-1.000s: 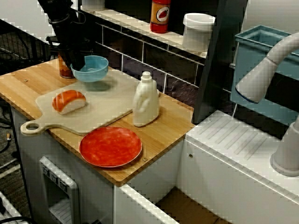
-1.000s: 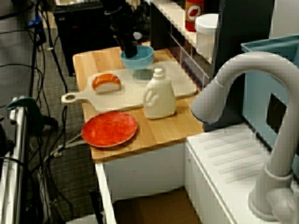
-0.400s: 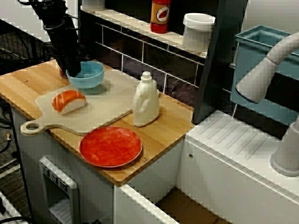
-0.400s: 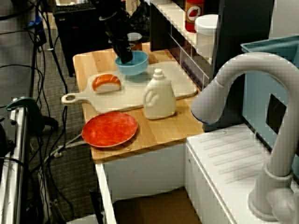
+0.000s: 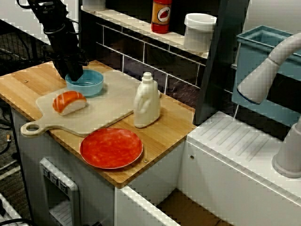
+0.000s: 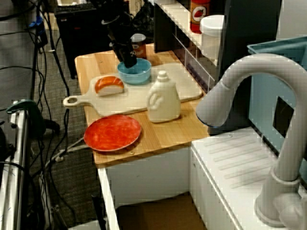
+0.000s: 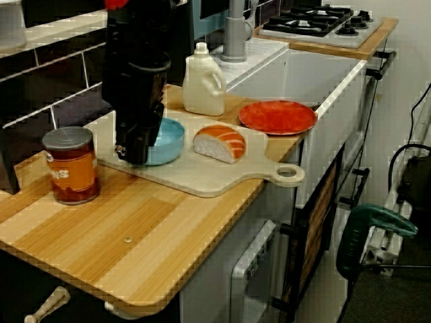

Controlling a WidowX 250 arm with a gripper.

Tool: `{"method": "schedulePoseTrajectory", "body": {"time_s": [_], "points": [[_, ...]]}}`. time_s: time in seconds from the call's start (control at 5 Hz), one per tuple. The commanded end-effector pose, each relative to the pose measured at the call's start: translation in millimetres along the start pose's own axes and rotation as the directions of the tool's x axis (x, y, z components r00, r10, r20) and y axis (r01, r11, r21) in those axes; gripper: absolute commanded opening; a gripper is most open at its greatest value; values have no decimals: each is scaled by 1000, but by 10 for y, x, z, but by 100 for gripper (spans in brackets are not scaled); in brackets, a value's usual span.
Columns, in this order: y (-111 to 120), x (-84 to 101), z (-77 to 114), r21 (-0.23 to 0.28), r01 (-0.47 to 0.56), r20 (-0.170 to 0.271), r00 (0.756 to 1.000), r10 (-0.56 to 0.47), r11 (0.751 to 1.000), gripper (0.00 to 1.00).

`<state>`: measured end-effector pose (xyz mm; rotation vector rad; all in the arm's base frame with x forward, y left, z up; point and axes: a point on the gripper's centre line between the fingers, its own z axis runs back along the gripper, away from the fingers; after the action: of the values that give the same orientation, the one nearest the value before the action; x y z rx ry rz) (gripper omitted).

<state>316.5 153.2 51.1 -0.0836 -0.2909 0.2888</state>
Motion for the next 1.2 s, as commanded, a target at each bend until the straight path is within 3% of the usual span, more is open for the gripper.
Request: {"method": "schedulePoseTrajectory", "body": {"time_s": [0.0,0.6,0.8,1.0], "points": [[5,118,197,7,12,59,998,-13,1000,100],[-200,99,364,-77,70,13,998,-69,995,100],[-258,76,492,-123,116,29,993,-114,986,100],[-318,16,626,-135,149,52,988,-143,980,100]]}}
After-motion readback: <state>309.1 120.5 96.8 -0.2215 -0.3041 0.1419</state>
